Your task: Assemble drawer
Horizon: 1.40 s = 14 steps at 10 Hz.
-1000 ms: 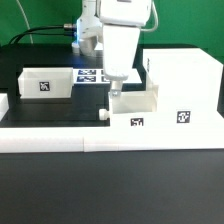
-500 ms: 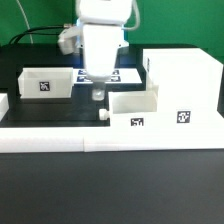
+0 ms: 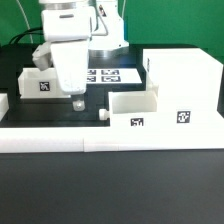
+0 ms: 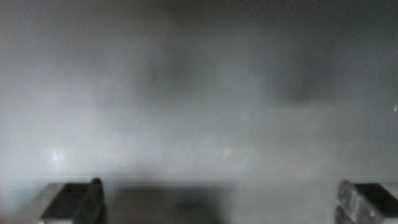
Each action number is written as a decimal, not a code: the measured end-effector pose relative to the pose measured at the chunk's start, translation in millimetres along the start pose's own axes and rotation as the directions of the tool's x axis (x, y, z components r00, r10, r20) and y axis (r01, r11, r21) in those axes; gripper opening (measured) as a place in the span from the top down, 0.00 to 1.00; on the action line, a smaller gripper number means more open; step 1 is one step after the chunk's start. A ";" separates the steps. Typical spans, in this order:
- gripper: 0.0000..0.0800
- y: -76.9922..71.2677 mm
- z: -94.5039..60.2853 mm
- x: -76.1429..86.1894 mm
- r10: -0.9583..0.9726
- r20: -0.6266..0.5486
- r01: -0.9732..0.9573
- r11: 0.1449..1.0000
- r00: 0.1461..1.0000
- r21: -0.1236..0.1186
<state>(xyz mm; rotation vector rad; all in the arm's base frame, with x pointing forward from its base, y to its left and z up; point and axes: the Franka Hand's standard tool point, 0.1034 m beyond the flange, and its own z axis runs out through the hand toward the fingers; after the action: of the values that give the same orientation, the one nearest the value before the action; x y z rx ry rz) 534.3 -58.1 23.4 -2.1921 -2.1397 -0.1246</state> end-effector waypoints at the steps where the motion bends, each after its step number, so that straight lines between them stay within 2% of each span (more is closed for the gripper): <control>1: 0.19 -0.1 3.0 9.9 0.008 -0.005 -0.008 1.000 1.000 0.004; 5: 0.19 1.7 10.0 30.5 0.103 -0.006 -0.103 0.995 0.995 0.014; 11: 0.19 2.1 11.5 36.5 0.273 -0.003 -0.273 0.962 0.962 0.015; 14: 0.19 1.6 11.7 33.7 0.269 -0.003 -0.269 0.963 0.963 0.015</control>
Offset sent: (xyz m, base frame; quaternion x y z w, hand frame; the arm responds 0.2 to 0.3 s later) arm 0.0118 0.0261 -0.0046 0.0131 -0.0022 0.0183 0.9997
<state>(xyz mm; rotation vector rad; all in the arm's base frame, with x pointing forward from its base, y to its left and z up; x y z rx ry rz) 536.7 -23.3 15.6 -2.4433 -1.8089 -0.0959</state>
